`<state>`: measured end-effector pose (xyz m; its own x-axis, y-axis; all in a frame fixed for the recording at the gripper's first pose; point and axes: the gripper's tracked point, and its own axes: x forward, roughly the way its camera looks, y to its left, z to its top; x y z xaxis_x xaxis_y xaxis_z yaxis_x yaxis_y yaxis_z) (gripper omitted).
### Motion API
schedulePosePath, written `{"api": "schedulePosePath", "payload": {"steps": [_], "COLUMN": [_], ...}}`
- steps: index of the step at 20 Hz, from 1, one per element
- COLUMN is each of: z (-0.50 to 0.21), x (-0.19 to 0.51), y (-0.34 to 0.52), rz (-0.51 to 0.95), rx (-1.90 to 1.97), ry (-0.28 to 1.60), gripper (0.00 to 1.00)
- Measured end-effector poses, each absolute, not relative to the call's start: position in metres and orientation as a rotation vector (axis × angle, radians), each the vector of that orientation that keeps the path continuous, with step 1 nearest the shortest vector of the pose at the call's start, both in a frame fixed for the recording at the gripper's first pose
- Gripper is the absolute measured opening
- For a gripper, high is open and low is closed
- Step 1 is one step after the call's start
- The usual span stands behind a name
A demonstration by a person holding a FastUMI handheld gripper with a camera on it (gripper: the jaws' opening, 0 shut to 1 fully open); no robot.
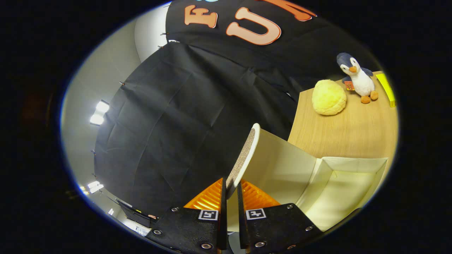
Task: Open the storage box then place both shoes into the box .Put the left shoe in first, then the right shoe, with the right side of both shoes facing outward in a uniform manner.
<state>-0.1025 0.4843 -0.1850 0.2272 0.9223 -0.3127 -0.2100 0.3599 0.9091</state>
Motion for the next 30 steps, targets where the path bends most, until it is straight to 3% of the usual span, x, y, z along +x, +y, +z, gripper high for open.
{"api": "schedulePosePath", "payload": {"steps": [5, 6, 9, 13, 15, 21, 30], "z": [-0.197, -0.197, -0.208, -0.226, -0.240, -0.288, -0.358], "x": [-0.097, -0.096, -0.093, -0.089, -0.090, -0.103, -0.152], "y": [0.517, 0.514, 0.495, 0.446, 0.417, 0.329, 0.184], "rz": [0.917, 0.913, 0.874, 0.791, 0.738, 0.566, 0.304], "rx": [0.782, 0.770, 0.697, 0.608, 0.569, 0.481, 0.339], "ry": [1.054, 1.051, 1.030, 0.989, 0.986, 1.004, 1.102], "gripper": [0.18, 0.23, 0.49, 0.72, 0.79, 0.88, 0.89]}}
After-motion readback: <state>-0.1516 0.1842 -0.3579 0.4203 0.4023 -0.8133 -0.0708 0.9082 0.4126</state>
